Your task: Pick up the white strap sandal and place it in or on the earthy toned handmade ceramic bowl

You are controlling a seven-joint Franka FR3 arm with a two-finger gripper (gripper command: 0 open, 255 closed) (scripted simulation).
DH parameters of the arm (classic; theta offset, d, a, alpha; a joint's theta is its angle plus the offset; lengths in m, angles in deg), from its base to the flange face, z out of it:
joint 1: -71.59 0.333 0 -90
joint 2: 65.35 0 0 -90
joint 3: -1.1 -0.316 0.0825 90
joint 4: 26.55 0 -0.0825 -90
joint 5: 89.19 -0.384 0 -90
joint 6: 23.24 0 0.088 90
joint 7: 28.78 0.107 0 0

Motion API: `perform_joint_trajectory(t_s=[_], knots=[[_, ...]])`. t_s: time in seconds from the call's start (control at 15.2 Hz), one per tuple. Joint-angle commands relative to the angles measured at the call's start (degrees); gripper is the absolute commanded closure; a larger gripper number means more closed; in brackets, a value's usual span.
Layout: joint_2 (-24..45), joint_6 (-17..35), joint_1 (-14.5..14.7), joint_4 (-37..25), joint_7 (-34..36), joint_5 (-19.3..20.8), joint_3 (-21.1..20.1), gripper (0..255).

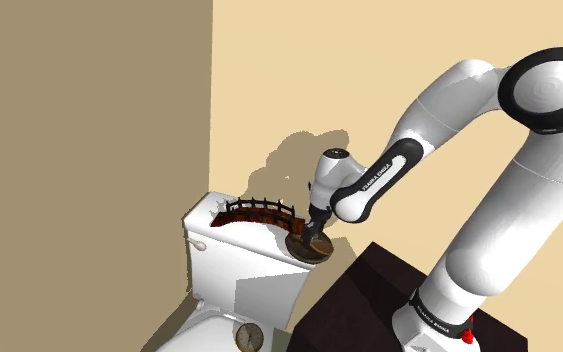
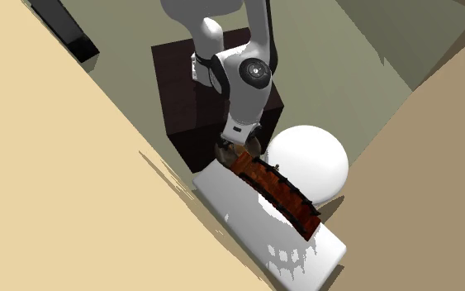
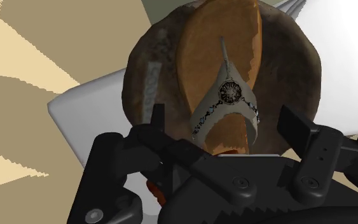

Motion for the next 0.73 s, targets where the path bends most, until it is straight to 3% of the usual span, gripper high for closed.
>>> perform_joint_trajectory(t_s=[0.0,0.26,0.66], knots=[[-0.04,-0.02,0.01,0.01,-0.01,-0.03,-0.01,0],[-9.38,-9.34,1.74,-0.17,-4.18,-5.98,-0.36,0],[-9.38,-9.34,1.82,-0.18,-4.16,-5.95,-0.27,0]])
